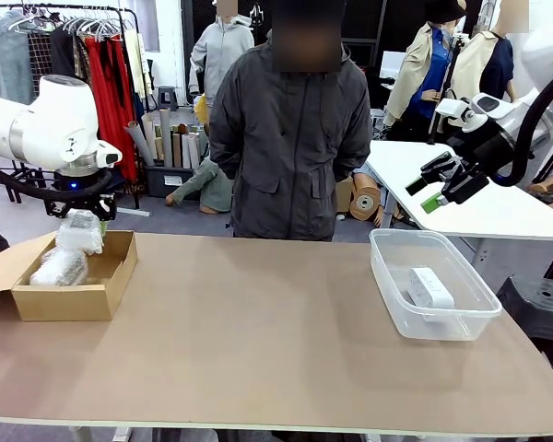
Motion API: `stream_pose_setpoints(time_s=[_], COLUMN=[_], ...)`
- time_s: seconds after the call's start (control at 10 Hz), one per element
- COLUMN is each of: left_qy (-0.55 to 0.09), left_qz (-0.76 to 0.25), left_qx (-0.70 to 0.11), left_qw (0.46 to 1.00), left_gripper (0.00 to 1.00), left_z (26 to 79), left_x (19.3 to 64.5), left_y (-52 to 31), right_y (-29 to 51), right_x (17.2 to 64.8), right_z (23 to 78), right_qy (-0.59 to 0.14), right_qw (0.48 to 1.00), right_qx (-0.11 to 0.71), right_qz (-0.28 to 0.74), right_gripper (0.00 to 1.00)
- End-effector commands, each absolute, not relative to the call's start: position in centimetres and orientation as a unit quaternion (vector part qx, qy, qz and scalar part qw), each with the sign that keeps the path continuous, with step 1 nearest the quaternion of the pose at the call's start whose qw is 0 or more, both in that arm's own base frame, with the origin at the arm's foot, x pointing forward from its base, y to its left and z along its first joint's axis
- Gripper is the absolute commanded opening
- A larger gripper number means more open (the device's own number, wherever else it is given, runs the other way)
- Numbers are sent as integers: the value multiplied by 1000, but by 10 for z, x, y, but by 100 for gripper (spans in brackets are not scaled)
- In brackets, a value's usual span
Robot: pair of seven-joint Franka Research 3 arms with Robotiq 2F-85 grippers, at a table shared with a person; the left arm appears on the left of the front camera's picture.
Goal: Separate and place wrapped and unwrapped clocks.
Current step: If the picked Digital clock is wrapped, place it in the Package Box ; if not, place it in the Organizing box.
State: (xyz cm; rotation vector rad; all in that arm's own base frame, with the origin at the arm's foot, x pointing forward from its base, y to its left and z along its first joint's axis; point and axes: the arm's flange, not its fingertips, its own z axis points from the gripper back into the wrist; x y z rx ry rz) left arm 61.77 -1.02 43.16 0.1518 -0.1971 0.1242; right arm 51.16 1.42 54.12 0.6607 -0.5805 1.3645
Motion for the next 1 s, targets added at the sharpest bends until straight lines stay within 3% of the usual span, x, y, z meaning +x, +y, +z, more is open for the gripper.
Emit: stream_pose_setpoints(time_s=[0.0, 0.9], left_qy=[-95, -49], left_qz=[57, 46], left_qx=[86, 80], left_qw=[990, 995], left_gripper=[0, 0], left_z=[430, 399], left_x=[621, 614], left_y=[-13, -29], right_y=[15, 15], right_x=[511, 511], right_z=[544, 544], right_qy=[-259, -259], right_qw=[693, 693], right_qx=[297, 297], right_qz=[605, 605], right_gripper=[100, 100])
